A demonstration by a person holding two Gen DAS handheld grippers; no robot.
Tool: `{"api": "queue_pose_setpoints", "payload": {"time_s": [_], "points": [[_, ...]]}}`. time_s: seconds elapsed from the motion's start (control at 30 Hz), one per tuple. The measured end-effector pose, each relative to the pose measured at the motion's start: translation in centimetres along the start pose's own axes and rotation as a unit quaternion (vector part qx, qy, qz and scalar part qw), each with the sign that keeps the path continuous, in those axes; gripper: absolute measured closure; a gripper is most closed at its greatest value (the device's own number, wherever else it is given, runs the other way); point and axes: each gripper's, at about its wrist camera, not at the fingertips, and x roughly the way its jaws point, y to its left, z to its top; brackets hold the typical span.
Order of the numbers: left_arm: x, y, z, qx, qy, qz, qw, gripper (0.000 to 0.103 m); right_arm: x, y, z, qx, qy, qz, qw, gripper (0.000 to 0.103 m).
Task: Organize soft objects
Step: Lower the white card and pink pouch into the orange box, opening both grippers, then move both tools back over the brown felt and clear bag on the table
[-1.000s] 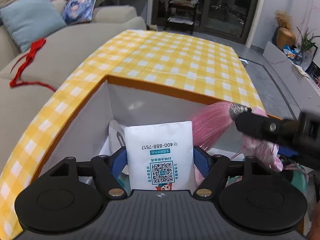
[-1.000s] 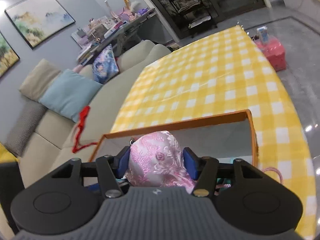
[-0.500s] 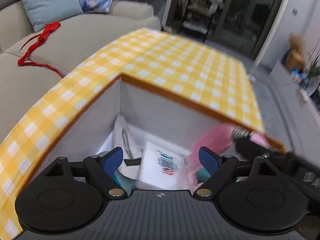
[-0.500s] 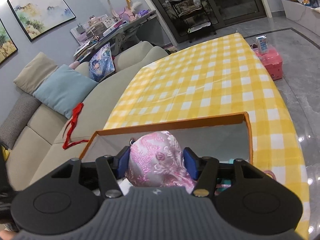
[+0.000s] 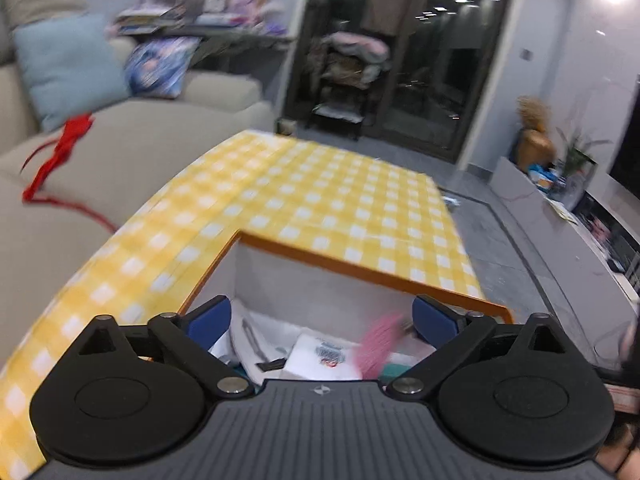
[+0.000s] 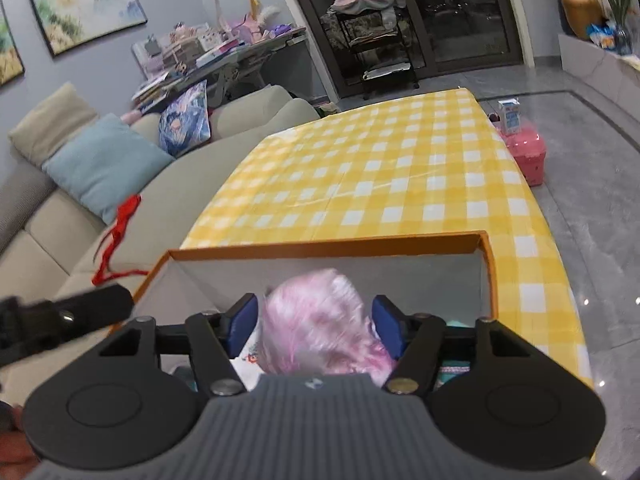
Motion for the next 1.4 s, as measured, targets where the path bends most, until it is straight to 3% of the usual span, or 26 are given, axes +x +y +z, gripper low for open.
{"api": "queue_pose_setpoints", "payload": {"time_s": [0.1,0.23,0.43,0.67,0.83,1.03,1.27,1.33,1.4], "points": [[-0.5,-0.4,0.0,0.007,-0.002,-0.01,0.9999,0.0,0.2,0.7,-0.2,-0.018,0.002,-0.013,1.0,0.032],[-0.6,0.1,0.2,-0.005,0.005,-0.016,0.9998,0.0,-0.1,1.2,-0.6,-0.038,-0.005,-0.03,0.999,0.006],[-1.9,1.6,0.3,-0.02,0.004,-0.021,0.9996,0.0,-1.3,1.5,-0.8,-0.049,-0.039,-0.018,0.998,0.003],[-3.9,1.6,0.8,0.026,0.011,-0.01,0.9995,0.0,-4.8,3.0,-0.8,-0.058,-0.118,-0.03,0.991,0.003],[-5.8,1.8,0.9,0.022,0.021,-0.023,0.9993,0.0,-7.2,3.6,-1.0,-0.03,-0.123,-0.06,0.99,0.003],[-10.7,2.0,-0.4,0.067,0.029,-0.019,0.9971,0.0,-11.0,4.7,-3.4,-0.008,-0.134,-0.089,0.987,0.003],[-16.1,6.7,-4.1,0.045,0.066,-0.041,0.996,0.0,-16.3,5.8,-10.0,-0.011,-0.101,-0.111,0.989,0.003],[-16.6,8.6,-5.9,0.031,0.067,-0.019,0.9971,0.0,-17.8,5.9,-12.6,-0.011,-0.077,-0.114,0.99,0.003],[-16.3,10.1,-7.8,0.018,0.095,-0.005,0.9953,0.0,-18.5,6.2,-14.8,-0.01,-0.037,-0.105,0.994,0.003]]}}
